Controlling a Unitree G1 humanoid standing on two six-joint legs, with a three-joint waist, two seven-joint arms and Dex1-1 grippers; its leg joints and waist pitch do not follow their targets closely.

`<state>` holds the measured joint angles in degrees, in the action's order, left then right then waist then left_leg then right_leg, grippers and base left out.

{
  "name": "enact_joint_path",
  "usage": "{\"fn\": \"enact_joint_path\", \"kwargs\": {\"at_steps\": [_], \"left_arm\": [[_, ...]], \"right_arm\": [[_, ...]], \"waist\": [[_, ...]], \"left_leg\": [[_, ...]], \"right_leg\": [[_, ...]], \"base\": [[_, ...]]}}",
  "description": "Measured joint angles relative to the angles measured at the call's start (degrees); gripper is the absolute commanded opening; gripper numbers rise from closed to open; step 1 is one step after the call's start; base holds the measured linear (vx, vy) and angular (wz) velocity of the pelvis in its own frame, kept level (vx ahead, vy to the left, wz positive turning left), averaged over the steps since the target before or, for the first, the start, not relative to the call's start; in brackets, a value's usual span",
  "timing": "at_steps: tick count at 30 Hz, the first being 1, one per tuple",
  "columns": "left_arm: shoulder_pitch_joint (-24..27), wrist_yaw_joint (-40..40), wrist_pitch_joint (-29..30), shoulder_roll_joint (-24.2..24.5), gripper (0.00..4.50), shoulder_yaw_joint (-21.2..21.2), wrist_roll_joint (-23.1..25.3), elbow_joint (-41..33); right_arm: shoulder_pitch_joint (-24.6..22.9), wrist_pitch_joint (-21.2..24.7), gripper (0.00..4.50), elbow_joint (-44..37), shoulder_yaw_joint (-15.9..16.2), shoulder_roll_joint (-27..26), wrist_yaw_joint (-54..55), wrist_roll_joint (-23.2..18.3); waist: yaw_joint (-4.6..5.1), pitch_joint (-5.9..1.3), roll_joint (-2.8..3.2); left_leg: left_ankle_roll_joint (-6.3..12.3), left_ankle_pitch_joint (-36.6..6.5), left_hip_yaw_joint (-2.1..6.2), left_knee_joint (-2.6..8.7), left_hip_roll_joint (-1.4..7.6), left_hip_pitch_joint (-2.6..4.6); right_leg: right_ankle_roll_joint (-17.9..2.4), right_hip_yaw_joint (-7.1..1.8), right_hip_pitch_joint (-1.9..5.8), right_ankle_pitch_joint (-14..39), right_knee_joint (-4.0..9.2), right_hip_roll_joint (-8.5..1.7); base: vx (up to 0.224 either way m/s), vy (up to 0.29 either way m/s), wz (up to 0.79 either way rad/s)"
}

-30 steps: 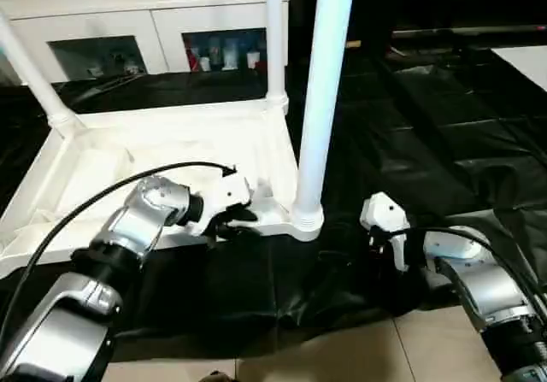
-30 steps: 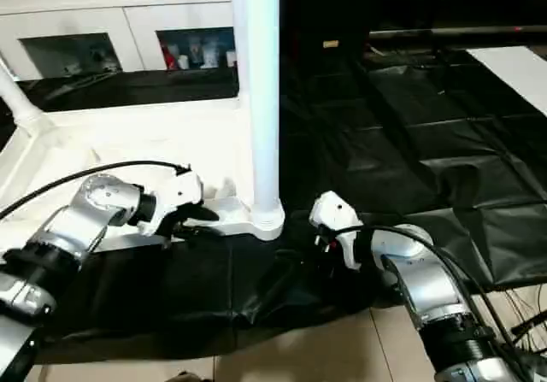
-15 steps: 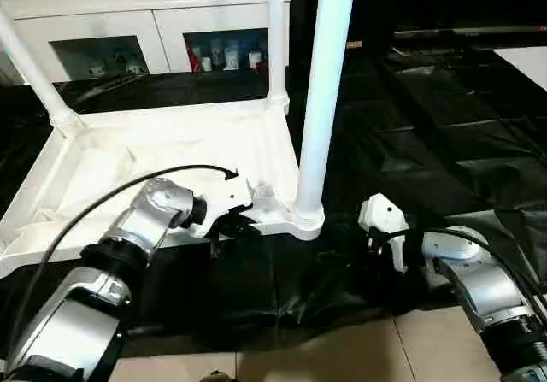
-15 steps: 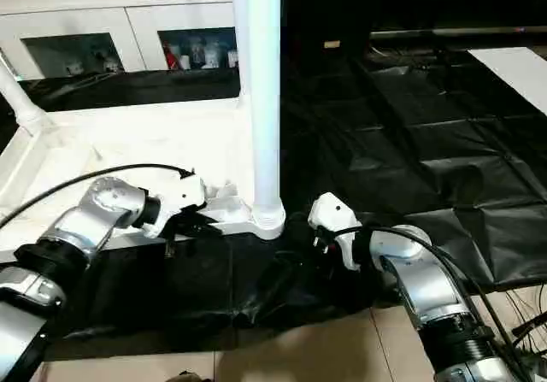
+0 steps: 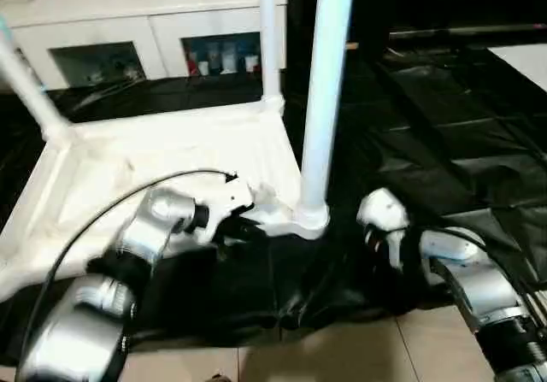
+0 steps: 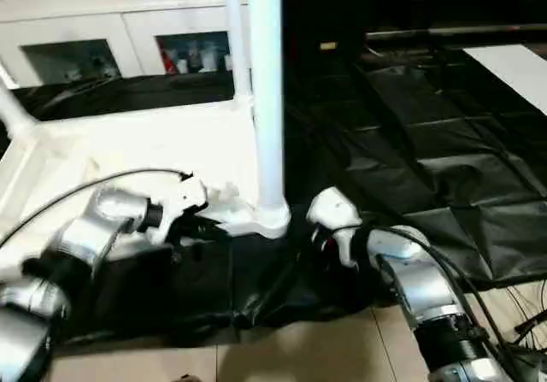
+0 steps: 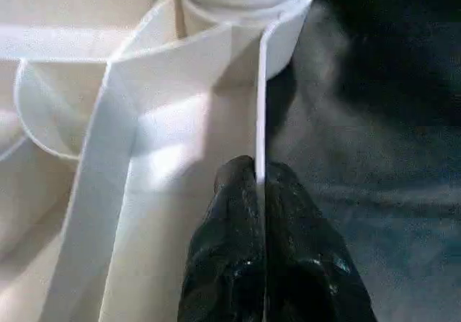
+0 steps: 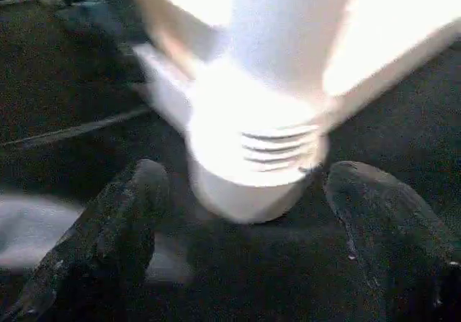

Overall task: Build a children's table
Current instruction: Rotate table base, then rotate leg to tighten

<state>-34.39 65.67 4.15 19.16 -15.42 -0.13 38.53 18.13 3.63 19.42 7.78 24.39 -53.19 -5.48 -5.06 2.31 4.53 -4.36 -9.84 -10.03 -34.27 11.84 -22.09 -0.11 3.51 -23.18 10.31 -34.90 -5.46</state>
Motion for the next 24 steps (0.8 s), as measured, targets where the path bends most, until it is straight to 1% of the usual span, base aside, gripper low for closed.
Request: {"fn": "enact_joint_path", "kwargs": {"at_steps": [1,5,8,11,12,13,16,18,20,24], "left_arm": [[1.44,-0.61,0.87,-0.53,0.03,0.63,-0.79,-1.90],[5.04,-2.23,2.88,-1.75,0.03,1.51,-2.28,-6.89],[7.33,-3.47,3.73,-1.89,0.03,1.35,-1.91,-10.50],[8.17,-4.97,3.32,-1.45,0.03,0.31,-0.08,-12.27],[8.19,-5.23,3.34,-1.40,0.01,0.05,0.09,-12.47],[8.23,-5.51,3.34,-1.24,0.01,-0.21,0.38,-12.76],[8.34,-6.45,3.49,-1.04,0.00,-0.70,0.76,-13.34],[8.28,-6.94,4.07,-1.07,0.00,-0.89,1.22,-13.61],[8.22,-7.10,4.92,-1.03,0.00,-1.28,1.65,-13.84],[7.75,-7.09,5.77,-1.00,0.00,-1.55,1.67,-13.86]], "right_arm": [[0.01,-0.20,3.94,0.44,-0.55,0.01,0.23,-0.30],[-0.05,-1.37,3.94,1.34,-0.68,0.07,0.14,-1.17],[-0.04,-3.15,3.94,2.63,-1.11,-0.66,-0.03,-1.71],[0.06,-4.34,3.94,4.77,-1.17,-1.31,-1.39,-1.81],[0.19,-4.35,4.11,5.14,-1.17,-1.49,-1.86,-1.99],[0.66,-4.34,4.11,5.79,-1.17,-1.86,-2.11,-2.45],[3.38,-4.33,4.30,6.30,-1.20,-2.29,-2.15,-3.46],[4.63,-4.40,4.38,6.37,-1.23,-2.32,-2.26,-3.70],[5.71,-5.43,4.45,7.80,-1.23,-2.72,-2.32,-3.66],[6.87,-7.10,4.45,10.21,-1.10,-3.45,-2.34,-2.80]], "waist": [[0.00,-0.01,0.01],[0.09,-0.06,0.06],[0.15,-0.15,0.02],[0.09,-0.21,-0.30],[0.09,-0.22,-0.39],[0.09,-0.26,-0.53],[0.10,-0.29,-0.77],[0.10,-0.41,-1.10],[0.09,-0.65,-1.53],[0.12,-0.69,-1.74]], "left_leg": [[0.00,0.00,0.00,0.00,0.00,0.01],[-0.01,0.00,-0.01,0.03,0.01,0.07],[-0.01,0.01,0.00,0.03,0.01,0.11],[-0.01,0.01,0.02,0.04,0.01,0.11],[-0.01,0.01,0.02,0.03,0.00,0.10],[-0.01,0.01,0.02,0.03,0.00,0.09],[0.00,0.02,0.00,0.01,-0.01,0.11],[0.00,0.02,0.00,0.01,0.00,0.13],[-0.02,0.01,0.02,0.02,0.01,0.15],[-0.02,0.01,0.00,0.01,-0.02,0.14]], "right_leg": [[0.02,0.00,0.00,0.01,-0.01,0.00],[0.06,0.00,0.01,0.03,-0.07,0.00],[0.10,-0.01,0.03,0.06,-0.09,0.01],[0.21,-0.01,0.03,0.12,-0.09,0.02],[0.20,-0.02,0.03,0.12,-0.08,0.02],[0.20,-0.04,0.03,0.12,-0.07,0.02],[0.19,-0.07,0.04,0.11,-0.06,0.02],[0.20,-0.07,0.05,0.12,-0.07,0.02],[0.23,-0.06,0.06,0.13,-0.07,0.03],[0.22,-0.13,0.07,0.13,-0.02,0.03]], "base": [[0.000,0.000,0.00],[0.000,0.000,0.00],[0.000,0.000,0.00],[0.000,0.000,0.00],[0.000,0.000,0.00],[0.000,0.000,0.00],[0.000,0.000,0.00],[0.000,0.000,0.00],[0.000,0.000,0.00],[0.000,0.000,0.00]]}}
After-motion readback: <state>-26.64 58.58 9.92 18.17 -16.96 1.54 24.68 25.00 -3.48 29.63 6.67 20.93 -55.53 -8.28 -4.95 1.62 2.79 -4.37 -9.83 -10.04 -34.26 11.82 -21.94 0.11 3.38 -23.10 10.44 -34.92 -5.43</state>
